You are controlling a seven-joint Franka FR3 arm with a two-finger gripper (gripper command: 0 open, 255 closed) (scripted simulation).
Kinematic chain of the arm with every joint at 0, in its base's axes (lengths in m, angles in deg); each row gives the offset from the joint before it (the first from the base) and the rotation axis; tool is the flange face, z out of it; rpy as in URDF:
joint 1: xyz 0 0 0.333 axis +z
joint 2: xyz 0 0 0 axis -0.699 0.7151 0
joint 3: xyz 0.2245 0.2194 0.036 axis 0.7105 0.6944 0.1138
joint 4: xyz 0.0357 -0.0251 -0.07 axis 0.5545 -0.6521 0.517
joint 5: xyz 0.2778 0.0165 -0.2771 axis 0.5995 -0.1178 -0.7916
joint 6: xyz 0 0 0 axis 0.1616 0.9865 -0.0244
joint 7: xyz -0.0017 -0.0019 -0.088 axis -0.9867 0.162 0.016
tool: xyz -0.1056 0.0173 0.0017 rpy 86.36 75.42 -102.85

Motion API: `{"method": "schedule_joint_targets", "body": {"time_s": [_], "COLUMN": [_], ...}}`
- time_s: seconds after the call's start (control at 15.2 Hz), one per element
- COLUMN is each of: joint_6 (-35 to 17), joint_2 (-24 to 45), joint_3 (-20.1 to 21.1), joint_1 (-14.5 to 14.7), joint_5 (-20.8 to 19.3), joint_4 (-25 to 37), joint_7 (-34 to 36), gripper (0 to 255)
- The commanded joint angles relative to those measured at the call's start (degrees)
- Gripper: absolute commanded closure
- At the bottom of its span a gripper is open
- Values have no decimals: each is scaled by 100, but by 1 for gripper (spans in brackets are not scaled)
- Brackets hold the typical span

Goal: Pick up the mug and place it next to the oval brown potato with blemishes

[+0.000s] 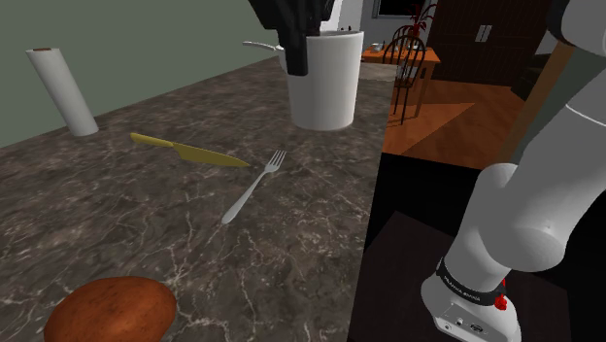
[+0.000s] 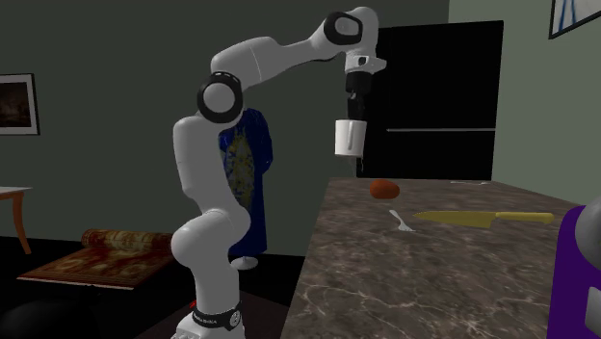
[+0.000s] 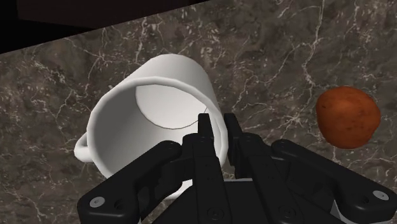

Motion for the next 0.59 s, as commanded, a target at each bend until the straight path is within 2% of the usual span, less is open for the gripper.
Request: {"method": "schedule_joint_targets", "body": {"time_s": [0.0, 0.26, 0.4, 0.53], "joint_6": [20, 107, 199, 351], "joint_2": [289, 1007, 1485, 2041], "joint_3": [304, 958, 1285, 1576], "joint_1": [102, 449, 749, 1175], "joint_5": [-68, -384, -684, -1092], "joint_4": [291, 982, 1434, 1983], "joint_7": [417, 1335, 1841, 2351], "gripper": [255, 255, 255, 255]}}
